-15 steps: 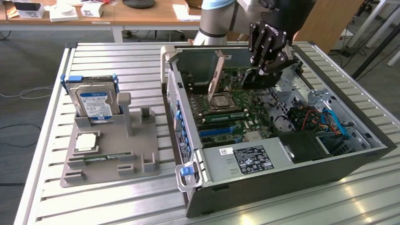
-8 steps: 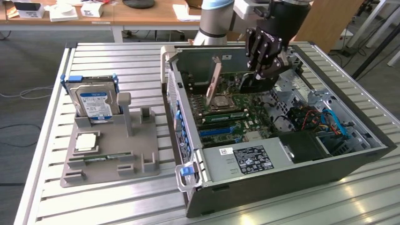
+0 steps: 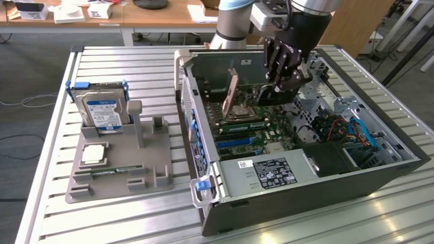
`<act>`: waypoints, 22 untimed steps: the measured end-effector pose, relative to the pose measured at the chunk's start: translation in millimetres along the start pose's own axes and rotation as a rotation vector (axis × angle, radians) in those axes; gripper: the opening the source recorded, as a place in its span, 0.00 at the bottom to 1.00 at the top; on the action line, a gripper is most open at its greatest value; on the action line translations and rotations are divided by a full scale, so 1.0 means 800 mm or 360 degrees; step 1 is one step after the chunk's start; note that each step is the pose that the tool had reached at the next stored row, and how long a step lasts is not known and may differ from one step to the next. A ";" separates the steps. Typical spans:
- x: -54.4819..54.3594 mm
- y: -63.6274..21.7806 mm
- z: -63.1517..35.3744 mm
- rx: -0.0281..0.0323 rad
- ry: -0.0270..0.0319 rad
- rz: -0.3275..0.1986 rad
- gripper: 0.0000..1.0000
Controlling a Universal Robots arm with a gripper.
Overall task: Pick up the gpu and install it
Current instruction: 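Insert the gpu into the slot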
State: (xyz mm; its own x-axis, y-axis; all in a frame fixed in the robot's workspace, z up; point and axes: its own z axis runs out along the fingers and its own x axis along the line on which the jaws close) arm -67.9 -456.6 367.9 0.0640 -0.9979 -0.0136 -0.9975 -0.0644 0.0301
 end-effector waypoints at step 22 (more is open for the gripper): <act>0.000 0.006 0.040 0.00299 0.00011 0.0000 0.27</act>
State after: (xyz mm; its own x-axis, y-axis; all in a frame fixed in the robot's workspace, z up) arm -74.0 -456.6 336.3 0.0642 -0.9979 -0.0129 -0.9979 -0.0644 0.0113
